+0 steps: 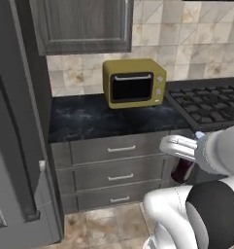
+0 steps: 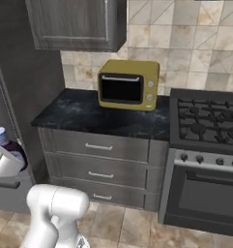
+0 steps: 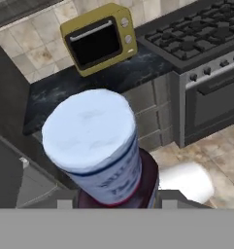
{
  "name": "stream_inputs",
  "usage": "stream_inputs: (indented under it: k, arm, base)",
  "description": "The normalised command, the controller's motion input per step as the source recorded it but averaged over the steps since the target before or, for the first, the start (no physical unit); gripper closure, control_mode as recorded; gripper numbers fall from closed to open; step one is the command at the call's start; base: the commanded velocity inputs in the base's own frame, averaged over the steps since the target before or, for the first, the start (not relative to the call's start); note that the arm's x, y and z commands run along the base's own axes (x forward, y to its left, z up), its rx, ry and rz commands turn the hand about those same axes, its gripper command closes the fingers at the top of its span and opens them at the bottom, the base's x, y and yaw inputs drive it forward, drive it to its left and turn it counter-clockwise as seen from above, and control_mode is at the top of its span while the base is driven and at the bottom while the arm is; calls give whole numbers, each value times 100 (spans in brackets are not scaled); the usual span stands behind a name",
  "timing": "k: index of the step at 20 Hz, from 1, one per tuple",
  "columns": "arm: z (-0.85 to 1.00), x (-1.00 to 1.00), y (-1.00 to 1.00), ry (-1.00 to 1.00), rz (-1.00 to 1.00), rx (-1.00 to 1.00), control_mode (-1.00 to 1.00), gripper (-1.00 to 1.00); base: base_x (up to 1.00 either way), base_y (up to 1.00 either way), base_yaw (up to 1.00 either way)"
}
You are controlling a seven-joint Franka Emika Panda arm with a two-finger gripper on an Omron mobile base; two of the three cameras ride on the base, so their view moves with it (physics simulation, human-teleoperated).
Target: Place the condiment bottle and mayonnaise from the counter to the top shelf of the fridge. If the existing items in the fridge are on the top shelf, move them to other shelves.
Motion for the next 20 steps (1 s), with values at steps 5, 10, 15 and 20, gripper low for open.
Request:
stream_inputs:
  k: [5,10,15,20]
  arm:
    - [0,0,0,0,0,0,100,100]
    - [0,0,0,0,0,0,100,100]
    - [0,0,0,0,0,0,100,100]
    - [0,0,0,0,0,0,100,100]
  base:
    - [-100,73,5]
    - [-68,100,17]
    - [-7,100,20]
    - [34,100,6]
